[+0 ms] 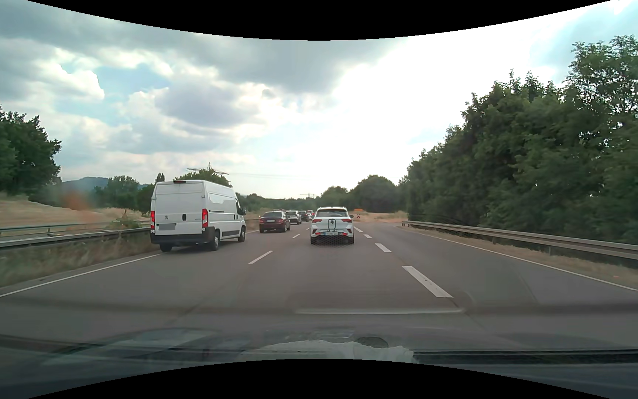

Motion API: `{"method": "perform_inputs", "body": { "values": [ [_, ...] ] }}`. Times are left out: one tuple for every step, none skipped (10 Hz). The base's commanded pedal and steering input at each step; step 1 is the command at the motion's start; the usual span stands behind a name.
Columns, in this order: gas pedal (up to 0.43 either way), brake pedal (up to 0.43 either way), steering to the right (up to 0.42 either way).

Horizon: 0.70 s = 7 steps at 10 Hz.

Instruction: Follow the waypoints while adhering to traffic rules and regulations

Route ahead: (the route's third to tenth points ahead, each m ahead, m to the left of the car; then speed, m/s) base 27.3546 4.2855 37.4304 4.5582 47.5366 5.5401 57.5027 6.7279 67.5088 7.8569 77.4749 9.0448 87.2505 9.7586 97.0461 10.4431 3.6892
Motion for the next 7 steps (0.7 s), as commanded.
{"method": "perform_inputs", "body": {
  "values": [
    [0.000,0.000,-0.009],
    [0.000,0.000,-0.008],
    [0.000,0.000,-0.008],
    [0.000,0.000,-0.008],
    [0.000,0.000,-0.008],
    [0.000,0.000,-0.008],
    [0.000,0.000,-0.008]
  ]
}}
